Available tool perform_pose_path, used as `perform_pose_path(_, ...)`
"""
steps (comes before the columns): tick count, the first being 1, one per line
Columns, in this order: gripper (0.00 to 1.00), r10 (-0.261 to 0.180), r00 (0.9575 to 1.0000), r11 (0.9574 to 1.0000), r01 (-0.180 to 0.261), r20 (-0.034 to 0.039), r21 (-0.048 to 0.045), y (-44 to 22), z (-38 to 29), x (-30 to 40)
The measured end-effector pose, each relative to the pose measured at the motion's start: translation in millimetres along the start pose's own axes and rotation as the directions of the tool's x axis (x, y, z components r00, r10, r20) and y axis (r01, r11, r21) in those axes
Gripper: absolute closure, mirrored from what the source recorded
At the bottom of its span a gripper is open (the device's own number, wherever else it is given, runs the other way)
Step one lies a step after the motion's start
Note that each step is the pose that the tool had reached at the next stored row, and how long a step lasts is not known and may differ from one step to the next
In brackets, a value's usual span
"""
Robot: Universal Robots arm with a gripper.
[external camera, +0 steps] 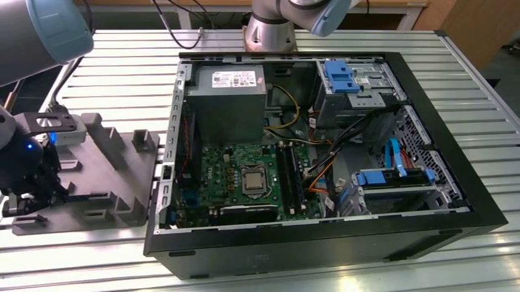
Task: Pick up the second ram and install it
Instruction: 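Pick up the second ram and move it above second insertion slot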
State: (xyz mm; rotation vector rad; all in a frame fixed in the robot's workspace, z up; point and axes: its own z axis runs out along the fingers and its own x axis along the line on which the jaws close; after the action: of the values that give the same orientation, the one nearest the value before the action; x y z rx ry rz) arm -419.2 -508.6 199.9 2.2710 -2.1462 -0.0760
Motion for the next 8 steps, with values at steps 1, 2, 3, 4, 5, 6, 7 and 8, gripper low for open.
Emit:
perform_pose_path(1, 0.78, 0.000, 1.0000, 1.0000, 0.000, 0.0000, 0.0000, 0.0, 0.0, 0.0)
perform_pose_path(2, 0.78, 0.000, 1.0000, 1.0000, 0.000, 0.0000, 0.0001, 0.0, 0.0, 0.0)
perform_pose_path(3, 0.80, 0.000, 1.0000, 1.0000, 0.000, 0.0000, 0.0000, 0.0, 0.0, 0.0)
perform_pose_path(4, 0.80, 0.000, 1.0000, 1.0000, 0.000, -0.0001, -0.0001, 0.0, 0.0, 0.0)
perform_pose_path(5, 0.87, 0.000, 1.0000, 1.0000, 0.000, 0.0000, 0.0000, 0.0, 0.0, 0.0)
perform_pose_path(6, 0.87, 0.000, 1.0000, 1.0000, 0.000, 0.0000, 0.0000, 0.0, 0.1, 0.0)
perform_pose_path(7, 0.87, 0.000, 1.0000, 1.0000, 0.000, 0.0000, 0.0000, 0.0, 0.1, 0.0)
perform_pose_path(8, 0.87, 0.000, 1.0000, 1.0000, 0.000, 0.0000, 0.0001, 0.0, 0.1, 0.0)
